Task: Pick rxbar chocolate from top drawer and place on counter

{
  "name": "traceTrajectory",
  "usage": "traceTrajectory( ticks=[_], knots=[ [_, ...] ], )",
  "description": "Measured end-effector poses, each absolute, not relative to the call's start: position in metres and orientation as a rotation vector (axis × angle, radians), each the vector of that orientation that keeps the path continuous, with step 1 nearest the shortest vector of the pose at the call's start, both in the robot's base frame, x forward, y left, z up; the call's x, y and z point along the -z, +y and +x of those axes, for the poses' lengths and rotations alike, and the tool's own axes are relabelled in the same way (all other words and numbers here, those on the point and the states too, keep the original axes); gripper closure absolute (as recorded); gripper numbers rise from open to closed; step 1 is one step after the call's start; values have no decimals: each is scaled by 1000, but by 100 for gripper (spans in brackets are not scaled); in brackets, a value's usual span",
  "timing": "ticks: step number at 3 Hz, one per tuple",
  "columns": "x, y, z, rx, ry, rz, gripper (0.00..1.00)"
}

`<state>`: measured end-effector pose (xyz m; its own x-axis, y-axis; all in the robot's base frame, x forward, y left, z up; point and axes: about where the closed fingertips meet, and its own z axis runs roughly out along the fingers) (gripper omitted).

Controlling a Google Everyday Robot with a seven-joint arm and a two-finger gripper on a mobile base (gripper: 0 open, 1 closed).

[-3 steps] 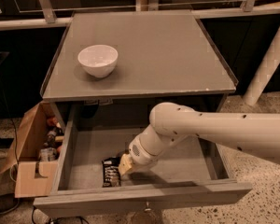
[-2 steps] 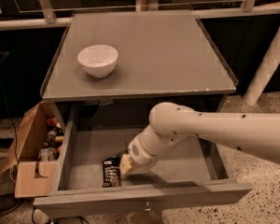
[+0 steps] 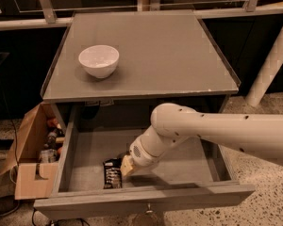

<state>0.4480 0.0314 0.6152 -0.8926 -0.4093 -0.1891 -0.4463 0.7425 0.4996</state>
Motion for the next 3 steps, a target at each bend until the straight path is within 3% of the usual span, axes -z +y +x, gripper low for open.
traceTrajectory(
  ticks=[1,3],
  knots=[
    [-615,31,448,-849,2870,-705,50],
    [-615,31,448,-849,2870,-706,3]
  ],
)
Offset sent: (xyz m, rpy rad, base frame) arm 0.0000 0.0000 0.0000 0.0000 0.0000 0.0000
